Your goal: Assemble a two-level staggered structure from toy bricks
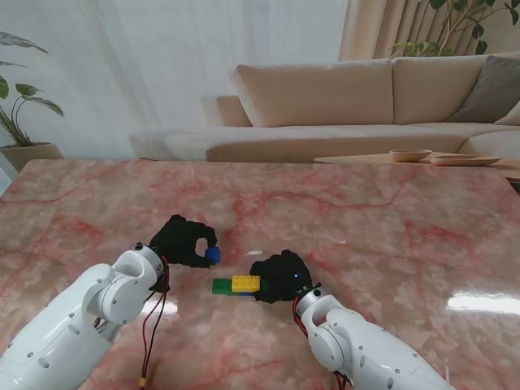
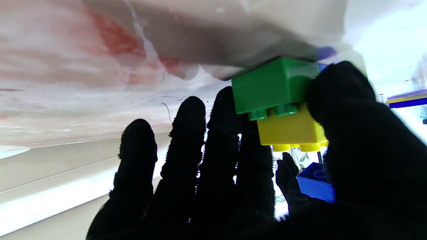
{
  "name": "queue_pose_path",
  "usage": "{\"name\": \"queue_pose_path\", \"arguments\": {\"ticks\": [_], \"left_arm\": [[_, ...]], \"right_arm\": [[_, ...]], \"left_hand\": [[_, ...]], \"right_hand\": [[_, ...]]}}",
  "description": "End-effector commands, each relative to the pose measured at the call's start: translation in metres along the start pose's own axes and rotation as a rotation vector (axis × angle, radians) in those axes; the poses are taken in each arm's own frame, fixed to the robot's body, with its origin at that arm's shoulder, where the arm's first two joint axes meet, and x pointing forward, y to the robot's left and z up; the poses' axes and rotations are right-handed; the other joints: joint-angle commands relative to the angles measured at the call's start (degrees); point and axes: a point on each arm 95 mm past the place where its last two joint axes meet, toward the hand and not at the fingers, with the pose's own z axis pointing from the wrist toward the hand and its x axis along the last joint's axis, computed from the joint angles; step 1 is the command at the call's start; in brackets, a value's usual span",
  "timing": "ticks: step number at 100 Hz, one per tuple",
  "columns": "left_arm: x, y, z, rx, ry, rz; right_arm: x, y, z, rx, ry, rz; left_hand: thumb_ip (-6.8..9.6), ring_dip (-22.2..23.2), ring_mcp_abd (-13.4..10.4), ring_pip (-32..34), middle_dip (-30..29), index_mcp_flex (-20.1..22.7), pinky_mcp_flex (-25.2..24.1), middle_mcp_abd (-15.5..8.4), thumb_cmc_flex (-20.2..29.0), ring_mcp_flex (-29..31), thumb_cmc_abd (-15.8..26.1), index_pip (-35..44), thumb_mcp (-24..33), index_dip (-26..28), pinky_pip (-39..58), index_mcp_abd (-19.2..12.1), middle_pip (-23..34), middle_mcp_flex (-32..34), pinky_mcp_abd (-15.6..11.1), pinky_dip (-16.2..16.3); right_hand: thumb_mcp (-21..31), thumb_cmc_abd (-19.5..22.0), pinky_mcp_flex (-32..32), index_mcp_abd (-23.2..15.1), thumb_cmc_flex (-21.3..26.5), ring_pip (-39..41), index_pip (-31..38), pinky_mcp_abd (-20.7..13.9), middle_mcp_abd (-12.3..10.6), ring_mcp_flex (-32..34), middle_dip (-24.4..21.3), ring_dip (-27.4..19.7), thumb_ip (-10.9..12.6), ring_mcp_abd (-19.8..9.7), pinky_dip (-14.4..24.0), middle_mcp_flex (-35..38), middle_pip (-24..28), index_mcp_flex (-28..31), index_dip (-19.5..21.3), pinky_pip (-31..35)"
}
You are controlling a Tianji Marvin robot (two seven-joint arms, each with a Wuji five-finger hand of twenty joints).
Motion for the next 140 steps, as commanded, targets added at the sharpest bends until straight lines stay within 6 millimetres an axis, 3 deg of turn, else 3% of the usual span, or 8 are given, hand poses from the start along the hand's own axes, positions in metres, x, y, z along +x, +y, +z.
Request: {"name": "queue_pose_path", "arguments": {"ticks": [1, 53, 140], "left_arm": [[0.008, 0.007, -0.001, -0.012, 0.023, -0.003], [0.021, 0.018, -0.006, -0.051, 0.080, -0.007], [0.018, 0.028, -0.009, -0.106, 0.101, 0.104]], "right_arm": [[0.001, -0.006, -0.003, 0.026, -0.003, 0.002], [0.002, -0.005, -0.002, 0.022, -0.020, -0.008], [0.003, -0.003, 0.000, 0.022, -0.019, -0.002]], "left_hand": [[-0.24, 0.00, 1.66, -1.02, 1.04, 7.81, -0.89, 0.01, 1.96, 1.45, 3.70, 4.47, 0.91, 1.48, 0.57, -4.95, -0.74, 1.73, 1.17, 0.51], [0.06, 0.24, 1.52, -1.28, 1.61, 8.32, -1.16, -0.21, 1.74, 2.08, 3.71, 4.27, -0.09, 1.40, -0.16, -5.20, -0.82, 2.49, 1.11, 0.35], [0.20, 0.56, 1.41, -1.35, 2.18, 8.44, -1.15, -0.41, 1.50, 2.71, 3.54, 4.33, -0.50, 1.81, -1.31, -5.26, -0.76, 3.15, 1.13, 0.13]], "right_hand": [[3.63, 2.19, -0.95, -8.56, 4.24, 0.21, 3.77, -0.11, -2.06, -0.57, 0.64, 0.81, -0.63, -1.82, 1.72, -0.09, 0.43, 2.70, 0.55, -0.39], [3.03, 2.43, -1.21, -8.36, 4.00, 0.15, 3.74, -0.13, -2.05, -0.96, 0.42, 0.79, -0.62, -1.81, 1.89, -0.64, 0.47, 2.28, 0.49, -0.56], [2.84, 2.57, -1.26, -8.28, 3.88, 0.19, 3.80, -0.17, -2.02, -0.92, 0.16, 0.79, -0.51, -1.73, 2.08, -0.60, 0.71, 2.29, 0.50, -0.68]]}}
